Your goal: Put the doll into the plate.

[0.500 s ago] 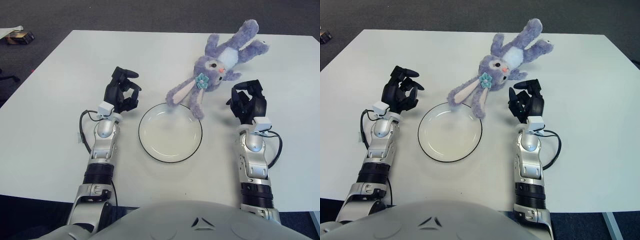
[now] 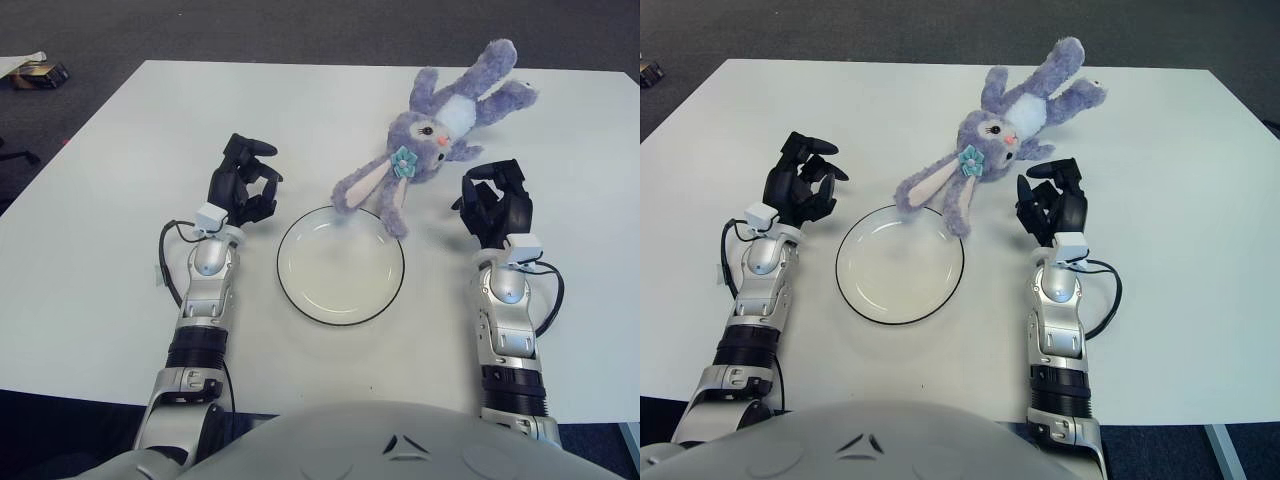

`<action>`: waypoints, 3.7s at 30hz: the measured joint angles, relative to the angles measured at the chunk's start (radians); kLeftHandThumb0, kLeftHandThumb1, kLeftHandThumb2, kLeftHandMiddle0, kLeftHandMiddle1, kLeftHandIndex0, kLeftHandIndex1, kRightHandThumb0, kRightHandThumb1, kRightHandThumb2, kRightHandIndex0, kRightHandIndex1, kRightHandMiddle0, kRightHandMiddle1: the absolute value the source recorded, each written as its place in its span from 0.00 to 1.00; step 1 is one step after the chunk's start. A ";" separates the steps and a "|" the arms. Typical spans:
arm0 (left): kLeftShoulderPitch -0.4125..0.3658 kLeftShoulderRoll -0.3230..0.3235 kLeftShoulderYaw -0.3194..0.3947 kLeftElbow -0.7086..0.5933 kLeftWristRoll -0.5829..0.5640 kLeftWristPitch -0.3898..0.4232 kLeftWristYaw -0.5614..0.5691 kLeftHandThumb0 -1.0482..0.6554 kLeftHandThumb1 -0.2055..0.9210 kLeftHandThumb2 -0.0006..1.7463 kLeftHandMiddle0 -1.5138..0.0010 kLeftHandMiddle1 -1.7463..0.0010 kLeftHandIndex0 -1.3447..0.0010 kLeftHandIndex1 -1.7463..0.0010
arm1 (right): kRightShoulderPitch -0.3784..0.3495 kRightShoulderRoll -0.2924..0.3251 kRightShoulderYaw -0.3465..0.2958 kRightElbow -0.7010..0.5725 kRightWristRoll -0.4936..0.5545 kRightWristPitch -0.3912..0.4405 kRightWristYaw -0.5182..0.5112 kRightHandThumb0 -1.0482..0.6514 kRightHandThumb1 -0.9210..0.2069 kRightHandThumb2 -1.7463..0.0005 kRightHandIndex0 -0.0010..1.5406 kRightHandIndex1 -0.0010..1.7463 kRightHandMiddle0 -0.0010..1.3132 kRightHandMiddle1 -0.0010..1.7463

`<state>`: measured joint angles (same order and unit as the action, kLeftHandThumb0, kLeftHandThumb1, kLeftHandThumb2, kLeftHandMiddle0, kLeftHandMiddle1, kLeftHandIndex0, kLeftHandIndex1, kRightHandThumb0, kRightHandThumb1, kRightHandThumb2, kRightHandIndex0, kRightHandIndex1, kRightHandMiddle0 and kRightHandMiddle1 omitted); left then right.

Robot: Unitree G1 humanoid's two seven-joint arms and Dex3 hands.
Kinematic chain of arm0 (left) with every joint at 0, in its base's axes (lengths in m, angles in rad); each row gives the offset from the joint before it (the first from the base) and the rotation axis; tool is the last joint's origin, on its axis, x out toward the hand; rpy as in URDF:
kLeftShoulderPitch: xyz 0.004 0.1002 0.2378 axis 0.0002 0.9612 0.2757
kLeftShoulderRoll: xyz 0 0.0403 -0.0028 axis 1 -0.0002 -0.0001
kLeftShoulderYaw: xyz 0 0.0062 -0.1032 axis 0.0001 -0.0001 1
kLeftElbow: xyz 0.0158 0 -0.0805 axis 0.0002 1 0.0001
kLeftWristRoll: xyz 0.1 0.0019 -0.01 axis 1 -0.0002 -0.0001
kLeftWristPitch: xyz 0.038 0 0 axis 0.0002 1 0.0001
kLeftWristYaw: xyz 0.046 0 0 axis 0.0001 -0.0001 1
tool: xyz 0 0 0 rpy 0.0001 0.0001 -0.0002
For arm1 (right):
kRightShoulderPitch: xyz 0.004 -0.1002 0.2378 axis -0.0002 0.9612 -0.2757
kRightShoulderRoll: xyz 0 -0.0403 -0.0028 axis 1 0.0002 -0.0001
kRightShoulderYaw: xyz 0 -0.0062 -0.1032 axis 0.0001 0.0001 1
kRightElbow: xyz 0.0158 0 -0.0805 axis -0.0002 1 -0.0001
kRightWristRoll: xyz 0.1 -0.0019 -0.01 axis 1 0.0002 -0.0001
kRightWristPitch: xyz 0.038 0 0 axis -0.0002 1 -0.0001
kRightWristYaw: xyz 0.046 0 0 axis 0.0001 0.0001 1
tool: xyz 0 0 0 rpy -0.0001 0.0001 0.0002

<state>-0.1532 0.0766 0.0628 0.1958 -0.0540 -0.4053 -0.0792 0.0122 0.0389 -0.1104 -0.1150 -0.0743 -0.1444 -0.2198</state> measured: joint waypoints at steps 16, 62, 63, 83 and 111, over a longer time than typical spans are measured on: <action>0.008 0.000 -0.007 -0.017 0.003 0.022 -0.001 0.61 0.83 0.37 0.65 0.12 0.78 0.15 | 0.005 -0.002 0.001 -0.017 0.000 0.007 0.001 0.41 0.00 0.77 0.49 1.00 0.24 0.94; -0.312 0.339 -0.103 -0.209 0.062 0.574 -0.393 0.16 1.00 0.26 0.58 0.99 0.79 0.76 | 0.051 0.005 0.042 -0.093 -0.034 0.141 -0.002 0.41 0.00 0.77 0.50 1.00 0.25 0.93; -0.326 0.346 -0.108 -0.199 0.066 0.569 -0.402 0.16 1.00 0.27 0.57 0.99 0.79 0.76 | 0.051 0.005 0.042 -0.093 -0.034 0.141 -0.002 0.41 0.00 0.77 0.50 1.00 0.25 0.93; -0.684 0.389 -0.221 0.050 0.075 0.597 -0.692 0.21 1.00 0.34 0.52 0.98 0.73 0.74 | 0.043 0.003 0.046 -0.070 -0.034 0.138 -0.001 0.41 0.00 0.77 0.49 1.00 0.25 0.93; -0.779 0.402 -0.445 0.003 0.342 0.324 -0.678 0.10 1.00 0.30 0.50 0.99 0.80 0.76 | 0.026 0.001 0.052 -0.059 -0.033 0.129 0.000 0.41 0.00 0.78 0.48 1.00 0.26 0.92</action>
<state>-0.9318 0.4787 -0.3825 0.1992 0.2881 -0.0815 -0.7573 0.0382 0.0395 -0.0584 -0.1743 -0.1077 -0.0155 -0.2197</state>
